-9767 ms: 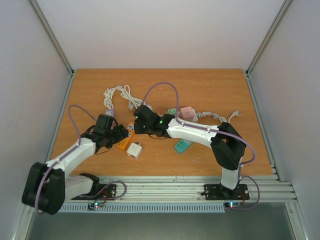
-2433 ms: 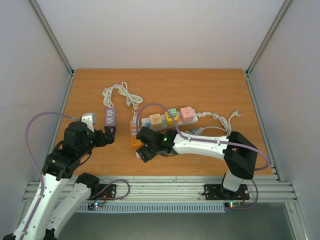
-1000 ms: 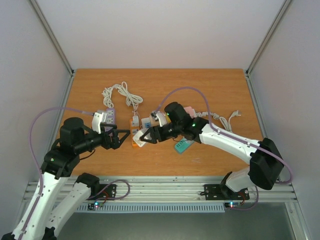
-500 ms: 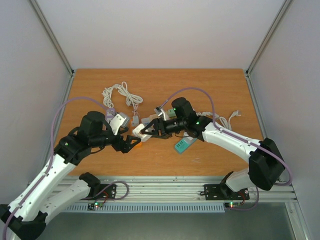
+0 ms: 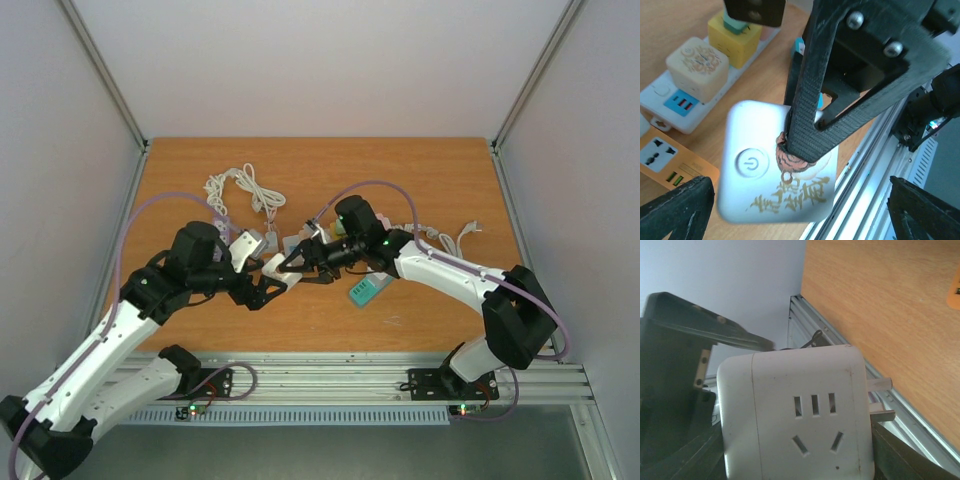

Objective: Insert the plug

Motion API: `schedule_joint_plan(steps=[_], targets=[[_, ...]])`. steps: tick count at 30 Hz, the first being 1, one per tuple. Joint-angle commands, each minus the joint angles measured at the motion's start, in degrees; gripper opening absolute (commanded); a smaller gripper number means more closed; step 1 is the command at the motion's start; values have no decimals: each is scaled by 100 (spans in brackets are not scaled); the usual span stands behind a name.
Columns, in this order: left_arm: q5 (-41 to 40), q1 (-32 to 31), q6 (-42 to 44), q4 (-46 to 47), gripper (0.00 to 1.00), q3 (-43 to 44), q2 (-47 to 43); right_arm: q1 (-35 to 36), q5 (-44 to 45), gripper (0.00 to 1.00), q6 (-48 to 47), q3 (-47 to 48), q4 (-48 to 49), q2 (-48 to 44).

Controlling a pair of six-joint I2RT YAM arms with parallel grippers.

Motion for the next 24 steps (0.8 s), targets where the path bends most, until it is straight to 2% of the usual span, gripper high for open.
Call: schedule_joint_plan(steps=[1, 5, 10, 17, 19, 24], targets=[[340, -31, 114, 37, 93, 134, 174, 127, -282, 45, 23, 453, -334, 72], [230, -31, 81, -128, 90, 185, 304, 169, -293, 46, 86, 542, -428, 102], [182, -40, 28, -149, 80, 189, 376, 208, -181, 47, -33, 705, -711, 147], [37, -41, 72, -64, 48, 162, 293, 229, -116, 50, 63, 689, -725, 186], [-17, -46, 87, -53, 44, 155, 247, 227, -88, 55, 103, 628, -631, 153], [-249, -49, 42, 24, 41, 114, 134, 211, 165, 78, -28, 417, -406, -74]])
